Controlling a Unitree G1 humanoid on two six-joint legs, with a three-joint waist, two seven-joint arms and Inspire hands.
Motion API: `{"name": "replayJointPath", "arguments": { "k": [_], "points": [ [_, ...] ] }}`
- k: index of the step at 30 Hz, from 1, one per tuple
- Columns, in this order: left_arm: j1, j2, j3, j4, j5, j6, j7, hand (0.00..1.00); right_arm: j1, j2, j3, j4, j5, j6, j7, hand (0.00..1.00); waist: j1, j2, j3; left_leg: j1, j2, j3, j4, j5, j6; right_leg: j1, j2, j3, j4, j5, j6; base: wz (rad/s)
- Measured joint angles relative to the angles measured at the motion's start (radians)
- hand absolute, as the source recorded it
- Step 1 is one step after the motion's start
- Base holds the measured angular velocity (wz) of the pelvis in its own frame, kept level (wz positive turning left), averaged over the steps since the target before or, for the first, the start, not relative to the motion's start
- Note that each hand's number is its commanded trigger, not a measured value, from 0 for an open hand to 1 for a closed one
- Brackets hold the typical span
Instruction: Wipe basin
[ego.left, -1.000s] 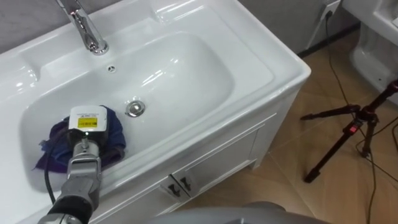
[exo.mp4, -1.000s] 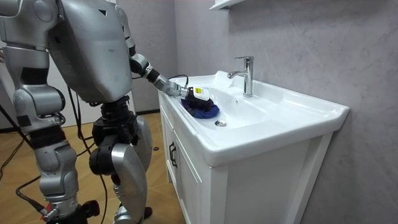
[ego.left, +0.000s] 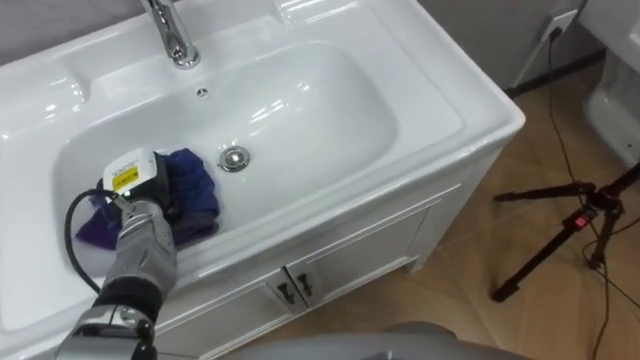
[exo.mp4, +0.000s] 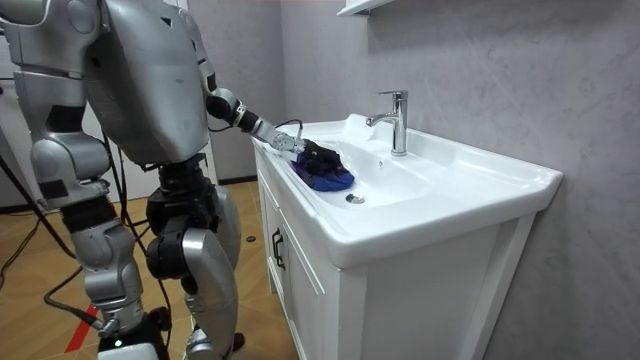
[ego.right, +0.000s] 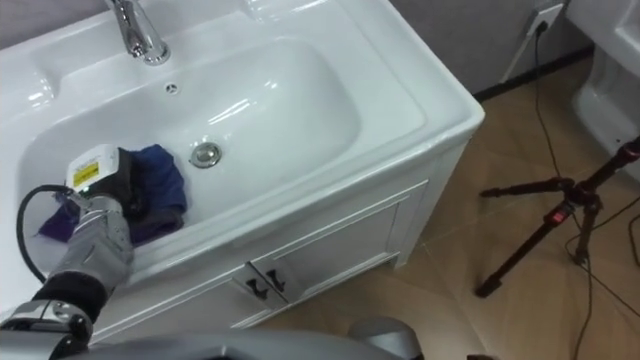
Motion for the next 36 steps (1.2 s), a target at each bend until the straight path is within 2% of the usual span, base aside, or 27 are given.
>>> {"name": "replayJointPath", "arguments": {
  "k": [3,8,14,17,24,27,33,36],
  "points": [
    [-0.025,-0.006,-0.019,-0.002,-0.043,0.001,-0.024,1.00,0.010,0.009,0.019,0.002,0.002,0.002,0.001,0.00,-0.002,-0.005,0.0015,-0.005,-0.007,0.000,0.000,0.000,0.001,0.000,-0.008,-0.009,0.000,-0.001,0.007,0.10],
    [-0.075,-0.006,-0.042,-0.005,-0.065,0.003,-0.078,1.00,0.019,0.016,0.063,0.005,0.001,0.000,0.011,0.00,-0.013,-0.019,0.0101,-0.008,-0.010,0.002,0.000,-0.001,0.002,0.000,-0.010,-0.012,-0.002,0.000,0.011,0.01],
    [-0.099,-0.017,-0.060,-0.034,-0.062,0.001,-0.113,1.00,0.019,0.013,0.074,0.008,-0.007,-0.002,0.030,0.00,-0.063,-0.016,0.0084,-0.029,-0.013,0.007,0.023,-0.001,0.002,-0.014,-0.012,-0.001,0.003,-0.001,0.012,-0.04],
    [-0.136,-0.029,-0.089,-0.036,-0.055,-0.003,-0.127,1.00,0.020,0.007,0.074,0.012,-0.006,-0.002,0.041,0.00,-0.085,-0.018,0.0110,-0.028,-0.013,0.019,0.023,-0.001,0.003,-0.014,-0.018,0.004,0.018,0.000,0.012,-0.11],
    [-0.221,-0.041,-0.181,-0.043,-0.057,-0.017,-0.137,1.00,0.011,0.006,0.075,0.015,0.003,-0.003,0.045,0.00,-0.129,-0.013,0.0123,-0.023,-0.014,0.023,0.025,-0.002,0.003,-0.014,-0.016,0.021,0.014,0.001,0.012,-0.07],
    [-0.252,-0.041,-0.216,-0.043,-0.057,-0.023,-0.159,1.00,0.006,0.005,0.076,0.018,0.007,-0.002,0.044,0.00,-0.137,-0.005,0.0123,-0.019,-0.014,0.025,0.025,-0.004,0.006,-0.013,-0.015,0.028,0.015,0.002,0.012,-0.05],
    [-0.279,-0.055,-0.241,-0.043,-0.062,-0.029,-0.169,1.00,-0.007,0.004,0.079,0.040,0.034,-0.002,0.042,0.00,-0.150,0.012,0.0223,-0.005,-0.014,0.027,0.025,-0.004,0.006,0.000,-0.015,0.031,0.014,0.002,0.012,-0.02],
    [-0.285,-0.061,-0.255,-0.077,-0.062,-0.029,-0.179,1.00,-0.010,0.002,0.077,0.046,0.035,-0.003,0.044,0.00,-0.161,0.014,0.0223,-0.014,-0.014,0.028,0.025,-0.004,0.006,-0.008,-0.015,0.028,0.014,0.001,0.013,0.08]
  ]
}}
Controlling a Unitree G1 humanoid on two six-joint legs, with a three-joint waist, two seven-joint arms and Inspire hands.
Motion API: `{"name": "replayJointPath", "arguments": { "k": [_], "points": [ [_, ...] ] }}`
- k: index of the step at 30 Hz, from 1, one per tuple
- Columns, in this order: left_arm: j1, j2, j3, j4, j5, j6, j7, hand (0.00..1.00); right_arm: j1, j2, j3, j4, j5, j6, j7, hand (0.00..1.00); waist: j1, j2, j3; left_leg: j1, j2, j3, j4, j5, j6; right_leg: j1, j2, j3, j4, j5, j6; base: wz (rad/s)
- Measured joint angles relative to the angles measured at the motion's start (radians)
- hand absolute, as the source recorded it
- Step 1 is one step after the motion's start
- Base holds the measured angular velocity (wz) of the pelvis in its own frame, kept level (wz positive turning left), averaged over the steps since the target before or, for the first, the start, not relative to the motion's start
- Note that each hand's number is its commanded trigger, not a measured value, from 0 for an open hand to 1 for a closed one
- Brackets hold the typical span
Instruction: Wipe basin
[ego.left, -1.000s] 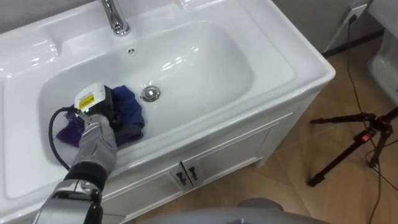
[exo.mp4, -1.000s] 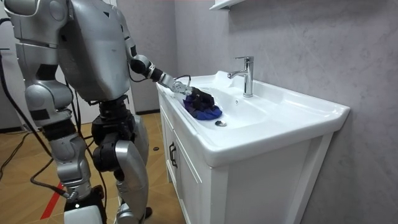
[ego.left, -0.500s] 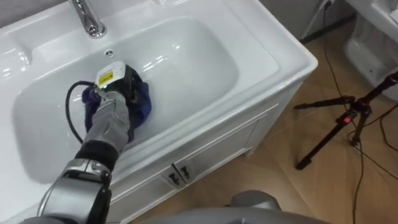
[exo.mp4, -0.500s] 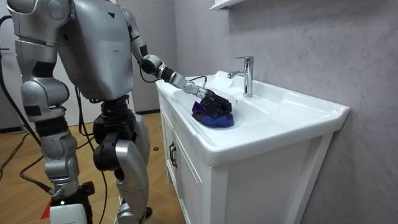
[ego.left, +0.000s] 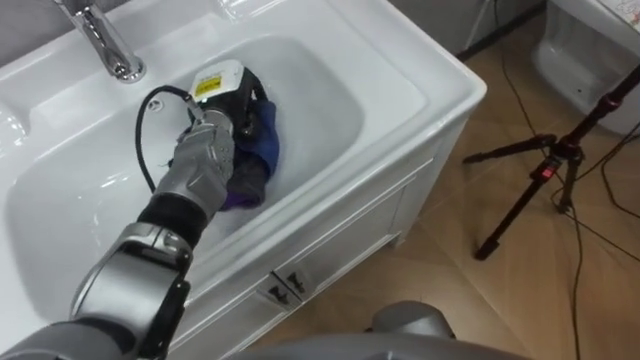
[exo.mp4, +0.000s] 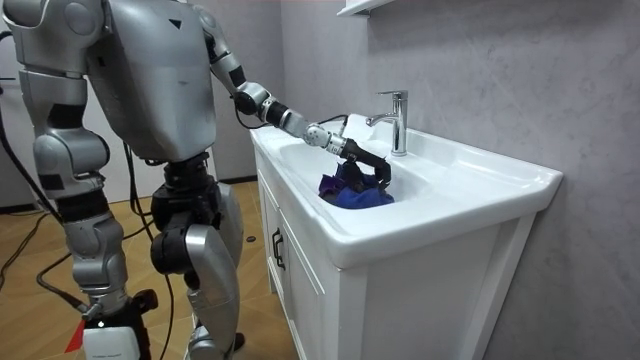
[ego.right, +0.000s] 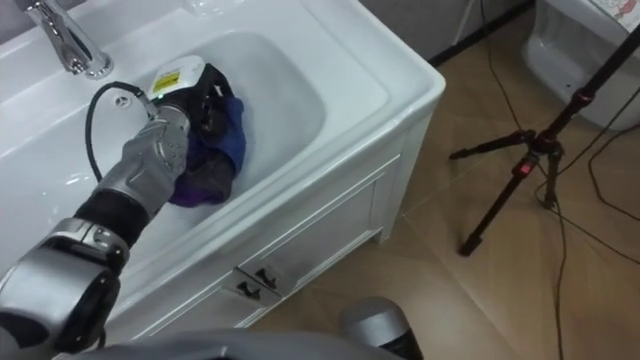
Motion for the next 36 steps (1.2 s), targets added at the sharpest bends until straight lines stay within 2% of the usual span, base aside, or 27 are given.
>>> {"name": "replayJointPath", "arguments": {
  "k": [2,6,8,11,12,17,20,22,23,24,25,26,28,32,33,35,36],
  "points": [
    [0.000,0.000,-0.001,-0.040,0.005,0.000,-0.016,1.00,-0.002,-0.005,0.000,-0.001,-0.004,0.000,0.001,0.00,-0.005,0.003,-0.0018,-0.009,0.000,0.000,0.000,0.000,0.000,-0.009,0.000,-0.001,0.001,0.001,0.002,0.00],
    [-0.004,-0.001,-0.052,-0.075,0.009,0.005,-0.032,1.00,0.011,-0.012,0.002,-0.001,-0.036,0.008,0.020,0.00,-0.006,0.001,-0.0007,0.003,0.000,0.001,0.000,0.000,0.000,0.005,0.000,-0.001,-0.001,0.003,0.002,-0.02],
    [-0.004,-0.002,-0.066,-0.074,0.010,0.007,-0.048,1.00,0.010,-0.013,0.002,0.000,-0.036,0.012,0.026,0.00,-0.004,-0.005,0.0031,0.006,0.001,0.012,-0.001,0.000,0.000,0.009,0.000,0.002,-0.002,0.003,0.002,-0.07],
    [-0.003,-0.002,-0.066,-0.060,0.033,0.009,-0.083,1.00,0.004,-0.015,0.001,0.004,-0.036,0.013,0.041,0.00,-0.001,-0.003,0.0015,0.008,0.001,0.023,-0.001,0.000,0.000,0.010,0.000,0.003,-0.014,0.005,0.003,-0.02],
    [-0.001,-0.001,-0.065,-0.055,0.043,0.013,-0.096,1.00,0.000,-0.015,-0.001,0.012,-0.035,0.013,0.042,0.00,0.002,0.002,-0.0016,0.008,0.001,0.023,-0.001,0.000,0.000,0.008,0.006,0.003,-0.015,0.006,0.003,0.00],
    [0.009,0.005,-0.053,-0.016,0.046,0.021,-0.118,1.00,0.002,-0.016,-0.001,0.014,-0.030,0.014,0.035,0.00,0.030,0.000,-0.0024,0.013,0.003,0.022,-0.001,0.000,0.000,0.012,0.007,0.004,-0.010,0.009,0.000,-0.06],
    [0.051,0.013,-0.003,0.034,0.049,0.020,-0.094,1.00,0.005,-0.014,-0.004,0.002,-0.029,0.013,0.022,0.00,0.032,-0.002,-0.0025,0.023,0.005,0.022,-0.005,0.000,0.000,0.014,0.010,0.006,-0.003,0.008,-0.001,-0.08],
    [0.097,0.019,0.058,0.097,0.054,0.002,-0.053,1.00,0.011,-0.012,-0.014,-0.014,-0.033,0.014,0.013,0.00,0.055,-0.008,-0.0046,0.035,0.009,0.022,-0.013,0.000,0.000,0.024,0.015,0.019,-0.006,0.007,-0.004,-0.16],
    [0.111,0.019,0.078,0.099,0.055,-0.001,-0.043,1.00,0.017,-0.010,-0.014,-0.019,-0.033,0.014,0.010,0.00,0.057,-0.011,-0.0096,0.034,0.010,0.022,-0.012,0.000,0.000,0.026,0.015,0.018,-0.009,0.007,-0.005,0.06],
    [0.132,0.020,0.106,0.103,0.057,-0.008,-0.026,1.00,0.033,-0.007,-0.023,-0.023,-0.034,0.014,0.007,0.00,0.062,-0.017,-0.0202,0.034,0.012,0.020,-0.011,0.000,0.000,0.031,0.016,0.017,-0.016,0.007,-0.006,0.16],
    [0.151,0.024,0.125,0.116,0.066,-0.011,-0.011,1.00,0.046,-0.006,-0.044,-0.025,-0.034,0.014,0.000,0.00,0.073,-0.023,-0.0243,0.040,0.013,0.020,-0.011,0.000,0.000,0.038,0.020,0.019,-0.016,0.007,-0.007,0.09],
    [0.164,0.025,0.138,0.115,0.072,-0.013,-0.006,1.00,0.049,-0.008,-0.048,-0.028,-0.036,0.014,-0.004,0.00,0.081,-0.025,-0.0249,0.044,0.013,0.020,-0.011,0.000,0.000,0.041,0.024,0.022,-0.016,0.007,-0.007,-0.08],
    [0.202,0.026,0.180,0.113,0.077,-0.018,0.009,1.00,0.061,-0.009,-0.082,-0.045,-0.035,0.013,-0.021,0.00,0.104,-0.027,-0.0345,0.046,0.013,0.021,-0.010,-0.001,-0.002,0.041,0.023,0.021,-0.019,0.007,-0.007,-0.04],
    [0.244,0.043,0.184,0.119,0.079,-0.034,0.037,1.00,0.060,-0.009,-0.097,-0.049,-0.036,0.012,-0.020,0.00,0.139,-0.023,-0.0335,0.049,0.013,0.020,-0.010,-0.002,-0.002,0.043,0.024,0.023,-0.015,0.007,-0.007,0.02],
    [0.245,0.046,0.200,0.120,0.097,-0.047,0.044,1.00,0.060,-0.010,-0.111,-0.049,-0.039,0.012,-0.020,0.00,0.143,-0.021,-0.0324,0.048,0.013,0.019,-0.010,-0.002,-0.002,0.042,0.024,0.022,-0.014,0.007,-0.007,0.08],
    [0.262,0.046,0.222,0.122,0.130,-0.048,0.055,1.00,0.058,-0.011,-0.127,-0.051,-0.042,0.011,-0.020,0.00,0.149,-0.018,-0.0320,0.047,0.014,0.016,-0.010,-0.002,-0.002,0.041,0.024,0.023,-0.013,0.006,-0.006,0.06],
    [0.264,0.047,0.224,0.123,0.151,-0.049,0.055,1.00,0.056,-0.011,-0.138,-0.060,-0.043,0.011,-0.019,0.00,0.163,-0.017,-0.0320,0.045,0.014,0.011,-0.010,-0.002,-0.002,0.039,0.023,0.022,-0.013,0.006,-0.006,0.06]
  ]
}}
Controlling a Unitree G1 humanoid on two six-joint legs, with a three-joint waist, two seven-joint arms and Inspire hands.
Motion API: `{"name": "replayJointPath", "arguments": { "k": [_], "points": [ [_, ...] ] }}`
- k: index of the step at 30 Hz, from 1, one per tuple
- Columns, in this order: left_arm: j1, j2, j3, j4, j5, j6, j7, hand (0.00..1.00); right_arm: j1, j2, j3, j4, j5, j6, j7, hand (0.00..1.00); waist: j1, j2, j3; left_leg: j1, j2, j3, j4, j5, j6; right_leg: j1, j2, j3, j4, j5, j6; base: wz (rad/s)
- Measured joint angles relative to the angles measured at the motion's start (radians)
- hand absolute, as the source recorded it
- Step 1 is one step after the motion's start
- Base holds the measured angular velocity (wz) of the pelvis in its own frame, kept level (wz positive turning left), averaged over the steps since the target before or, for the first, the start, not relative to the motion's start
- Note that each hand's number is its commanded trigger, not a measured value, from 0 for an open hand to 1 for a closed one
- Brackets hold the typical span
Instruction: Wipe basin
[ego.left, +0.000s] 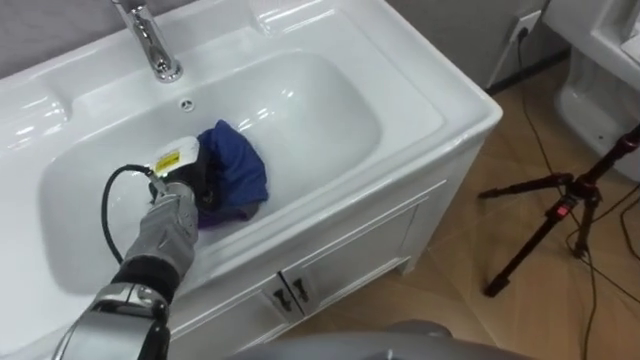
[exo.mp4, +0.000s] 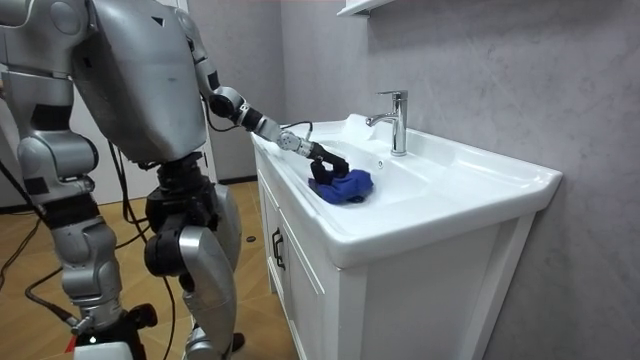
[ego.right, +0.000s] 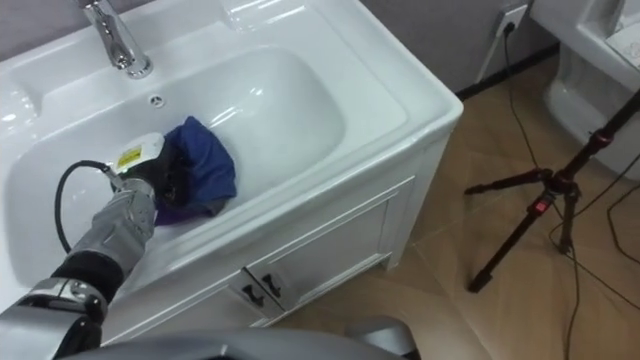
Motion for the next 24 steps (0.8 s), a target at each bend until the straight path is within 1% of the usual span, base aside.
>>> {"name": "replayJointPath", "arguments": {
  "k": [2,5,7,8,10,11,14,15,17,19,21,23,24],
  "points": [
    [0.000,0.003,0.006,0.000,0.016,-0.004,0.003,1.00,0.001,0.001,-0.025,-0.015,0.000,0.001,-0.001,0.00,0.004,0.003,0.0006,-0.005,0.001,-0.003,-0.002,-0.001,-0.001,-0.009,0.000,-0.008,0.000,0.000,0.000,0.08],
    [0.004,0.015,0.006,0.008,0.026,-0.009,0.020,1.00,-0.011,-0.002,-0.031,-0.025,-0.001,-0.002,-0.003,0.00,0.009,0.007,0.0008,-0.011,0.002,-0.003,-0.006,-0.001,-0.001,-0.018,0.002,-0.011,0.013,0.001,-0.002,-0.03],
    [0.013,0.018,0.007,0.007,0.093,-0.013,0.031,1.00,-0.019,-0.004,-0.050,-0.032,-0.034,-0.006,-0.002,0.00,0.021,0.015,-0.0031,-0.017,0.003,0.001,-0.007,-0.001,-0.001,-0.032,0.004,-0.019,0.019,0.004,-0.005,-0.12],
    [0.016,0.019,0.007,0.005,0.103,-0.013,0.035,1.00,-0.020,-0.005,-0.057,-0.038,-0.037,-0.007,-0.002,0.00,0.022,0.017,-0.0042,-0.020,0.003,0.001,-0.007,-0.001,-0.001,-0.034,0.003,-0.021,0.018,0.004,-0.006,-0.04],
    [0.032,0.024,0.007,-0.001,0.159,-0.013,0.048,1.00,-0.015,-0.009,-0.064,-0.056,-0.058,-0.004,-0.001,0.00,0.024,0.023,-0.0066,-0.024,0.003,0.003,-0.007,-0.001,-0.001,-0.038,0.004,-0.023,0.018,0.004,-0.006,0.00],
    [0.037,0.026,0.007,-0.001,0.176,-0.013,0.050,1.00,-0.016,-0.009,-0.064,-0.056,-0.064,-0.004,-0.001,0.00,0.025,0.024,-0.0074,-0.022,0.004,0.005,-0.008,-0.001,-0.001,-0.036,0.004,-0.022,0.017,0.004,-0.006,-0.05],
    [0.064,0.031,0.007,0.000,0.279,-0.012,0.067,1.00,-0.016,-0.011,-0.065,-0.054,-0.087,-0.001,0.004,0.00,0.025,0.026,-0.0094,-0.006,0.005,0.012,-0.007,-0.001,-0.001,-0.027,0.006,-0.018,0.014,0.005,-0.008,-0.05],
    [0.075,0.031,0.007,0.000,0.321,-0.011,0.078,1.00,-0.018,-0.012,-0.070,-0.054,-0.117,0.003,0.009,0.00,0.025,0.028,-0.0107,-0.005,0.005,0.013,-0.007,-0.001,-0.001,-0.027,0.006,-0.016,0.014,0.004,-0.008,-0.05],
    [0.083,0.031,0.007,-0.001,0.361,-0.004,0.090,1.00,-0.018,-0.012,-0.072,-0.054,-0.145,0.006,0.010,0.00,0.025,0.029,-0.0109,-0.004,0.005,0.014,-0.007,-0.001,-0.001,-0.027,0.008,-0.013,0.015,0.004,-0.009,-0.05],
    [0.090,0.032,0.007,-0.002,0.395,0.006,0.092,1.00,-0.020,-0.015,-0.072,-0.054,-0.153,0.024,0.010,0.00,0.025,0.030,-0.0116,-0.004,0.006,0.014,-0.007,-0.001,-0.001,-0.028,0.011,-0.007,0.015,0.004,-0.009,-0.08],
    [0.098,0.037,0.007,-0.002,0.405,0.009,0.101,1.00,-0.021,-0.017,-0.072,-0.054,-0.153,0.037,0.012,0.00,0.025,0.030,-0.0118,-0.004,0.007,0.013,-0.007,-0.001,-0.001,-0.026,0.013,-0.003,0.015,0.005,-0.011,-0.08],
    [0.104,0.043,0.003,-0.002,0.427,0.020,0.105,1.00,-0.022,-0.018,-0.075,-0.054,-0.161,0.046,0.012,0.00,0.024,0.030,-0.0122,-0.004,0.010,0.013,-0.007,-0.001,-0.002,-0.025,0.016,-0.001,0.015,0.007,-0.013,-0.06],
    [0.110,0.045,0.000,-0.002,0.457,0.037,0.105,1.00,-0.023,-0.018,-0.088,-0.054,-0.175,0.048,0.013,0.00,0.024,0.032,-0.0131,-0.004,0.012,0.013,-0.005,-0.001,-0.002,-0.025,0.018,0.002,0.015,0.008,-0.015,-0.08]
  ]
}}
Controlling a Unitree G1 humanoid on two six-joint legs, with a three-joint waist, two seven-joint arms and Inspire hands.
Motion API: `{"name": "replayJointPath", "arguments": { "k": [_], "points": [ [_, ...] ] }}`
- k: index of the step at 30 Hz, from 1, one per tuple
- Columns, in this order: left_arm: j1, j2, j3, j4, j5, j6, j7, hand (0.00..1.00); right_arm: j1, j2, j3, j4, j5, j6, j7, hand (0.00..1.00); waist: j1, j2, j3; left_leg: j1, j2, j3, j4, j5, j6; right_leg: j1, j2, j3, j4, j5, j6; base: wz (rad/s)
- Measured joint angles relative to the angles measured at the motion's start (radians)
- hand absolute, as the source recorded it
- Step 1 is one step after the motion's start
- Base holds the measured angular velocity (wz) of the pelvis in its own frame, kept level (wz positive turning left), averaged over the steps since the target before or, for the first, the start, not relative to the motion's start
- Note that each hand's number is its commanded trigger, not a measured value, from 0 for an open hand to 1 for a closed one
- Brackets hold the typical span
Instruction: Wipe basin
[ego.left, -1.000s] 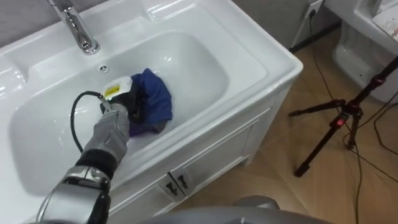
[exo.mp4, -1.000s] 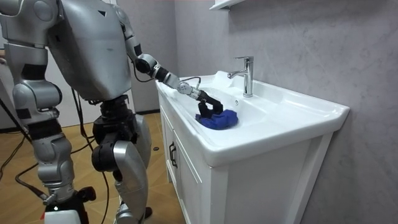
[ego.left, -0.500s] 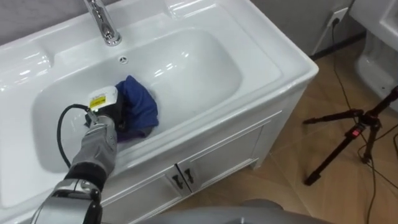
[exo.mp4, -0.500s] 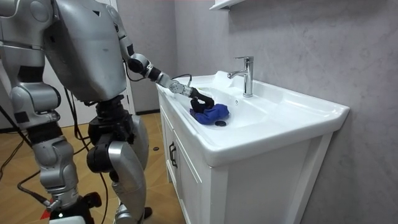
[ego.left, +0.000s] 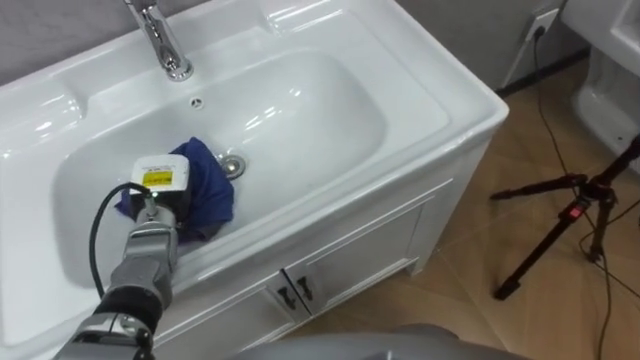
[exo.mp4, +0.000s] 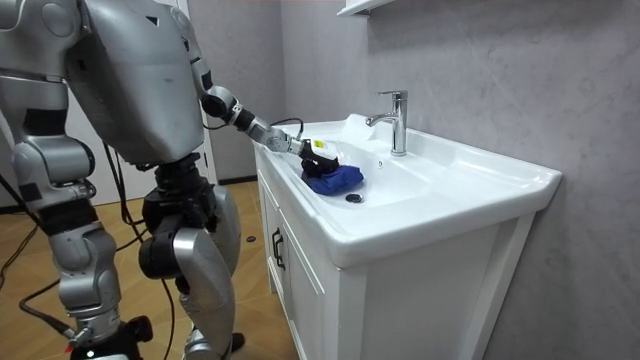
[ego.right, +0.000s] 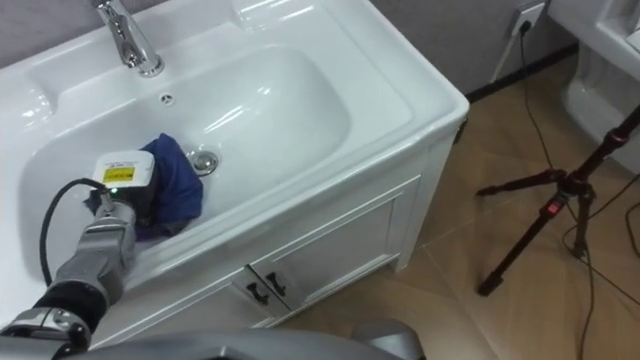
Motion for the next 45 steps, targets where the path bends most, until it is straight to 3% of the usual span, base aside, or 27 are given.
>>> {"name": "replayJointPath", "arguments": {
  "k": [7,11,16,25,33,36,41,45],
  "points": [
    [0.028,0.013,-0.048,-0.007,0.058,0.092,-0.053,1.00,-0.014,-0.013,-0.019,0.000,-0.021,0.037,0.000,0.00,-0.004,0.014,-0.0019,0.004,0.010,-0.002,0.018,0.001,-0.001,0.011,0.004,0.004,0.000,-0.001,-0.012,-0.02],
    [0.036,0.012,-0.050,-0.007,0.058,0.120,-0.109,1.00,-0.019,-0.010,-0.037,0.000,-0.021,0.043,0.007,0.00,-0.005,0.022,-0.0075,0.022,0.013,-0.004,0.018,0.001,-0.001,0.021,0.008,0.006,0.002,-0.007,-0.019,-0.02],
    [0.037,0.012,-0.068,-0.030,0.056,0.164,-0.221,1.00,-0.079,-0.008,-0.050,0.071,-0.021,0.057,0.006,0.00,-0.024,0.026,-0.0064,0.037,0.020,-0.001,0.020,0.001,-0.002,0.037,0.013,0.002,0.004,-0.015,-0.029,0.00],
    [0.042,0.012,-0.091,-0.115,0.047,0.232,-0.440,1.00,-0.087,-0.010,-0.050,0.109,-0.016,0.066,0.003,0.00,-0.026,0.028,-0.0050,0.068,0.024,-0.002,0.021,0.000,-0.002,0.074,0.017,0.000,0.003,-0.034,-0.042,0.01],
    [0.041,0.014,-0.118,-0.183,0.043,0.262,-0.572,1.00,-0.116,-0.010,-0.048,0.145,-0.013,0.057,0.006,0.00,-0.033,0.028,-0.0025,0.073,0.023,-0.009,0.020,-0.002,-0.006,0.095,0.011,-0.018,-0.001,-0.044,-0.042,0.07],
    [0.033,0.032,-0.135,-0.214,0.009,0.263,-0.623,1.00,-0.119,-0.007,-0.048,0.144,0.006,0.055,0.008,0.00,-0.047,0.021,0.0013,0.071,0.021,-0.034,0.021,-0.007,-0.013,0.094,0.005,-0.040,0.000,-0.058,-0.039,0.21],
    [0.017,0.055,-0.134,-0.255,-0.051,0.266,-0.697,1.00,-0.120,-0.011,-0.038,0.126,0.074,0.059,-0.004,0.00,-0.047,0.018,0.0041,0.072,0.019,-0.032,0.021,-0.014,-0.024,0.093,0.001,-0.048,0.007,-0.074,-0.037,0.08],
    [-0.008,0.071,-0.124,-0.265,-0.062,0.267,-0.775,1.00,-0.120,-0.012,-0.040,0.117,0.069,0.050,-0.004,0.00,-0.046,0.024,0.0165,0.072,0.019,-0.030,0.021,-0.014,-0.024,0.096,0.002,-0.048,0.009,-0.074,-0.038,-0.01]
  ]
}}
